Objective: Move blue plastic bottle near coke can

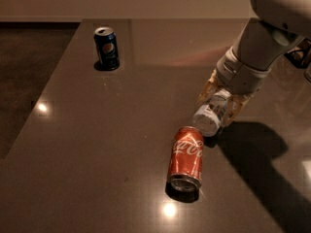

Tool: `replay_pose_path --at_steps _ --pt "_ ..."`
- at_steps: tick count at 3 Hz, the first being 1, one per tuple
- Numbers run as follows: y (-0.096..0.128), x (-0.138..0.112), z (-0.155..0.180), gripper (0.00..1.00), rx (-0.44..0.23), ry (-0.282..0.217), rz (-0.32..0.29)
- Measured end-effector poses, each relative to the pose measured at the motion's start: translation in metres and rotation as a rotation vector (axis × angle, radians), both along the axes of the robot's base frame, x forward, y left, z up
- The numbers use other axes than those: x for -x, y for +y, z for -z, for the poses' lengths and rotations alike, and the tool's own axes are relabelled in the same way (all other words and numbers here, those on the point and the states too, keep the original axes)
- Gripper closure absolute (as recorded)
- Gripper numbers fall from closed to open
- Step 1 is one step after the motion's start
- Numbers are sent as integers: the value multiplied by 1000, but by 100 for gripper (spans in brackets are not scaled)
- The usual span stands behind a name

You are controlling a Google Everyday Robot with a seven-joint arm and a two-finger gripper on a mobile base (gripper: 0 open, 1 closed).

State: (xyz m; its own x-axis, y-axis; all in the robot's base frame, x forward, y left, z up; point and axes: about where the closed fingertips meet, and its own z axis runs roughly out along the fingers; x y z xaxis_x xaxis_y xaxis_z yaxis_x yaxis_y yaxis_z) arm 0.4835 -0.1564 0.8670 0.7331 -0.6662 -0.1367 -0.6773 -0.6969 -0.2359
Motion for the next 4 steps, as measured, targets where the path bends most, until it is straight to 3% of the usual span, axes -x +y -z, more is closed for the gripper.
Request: replay_pose_path --at_steps 1,2,3,4 --pt "1 7 5 36 1 25 -1" --pt "2 7 4 13 0 18 -1" --pt "2 6 4 0 0 15 -1" --pt "2 6 4 0 -1 15 -1"
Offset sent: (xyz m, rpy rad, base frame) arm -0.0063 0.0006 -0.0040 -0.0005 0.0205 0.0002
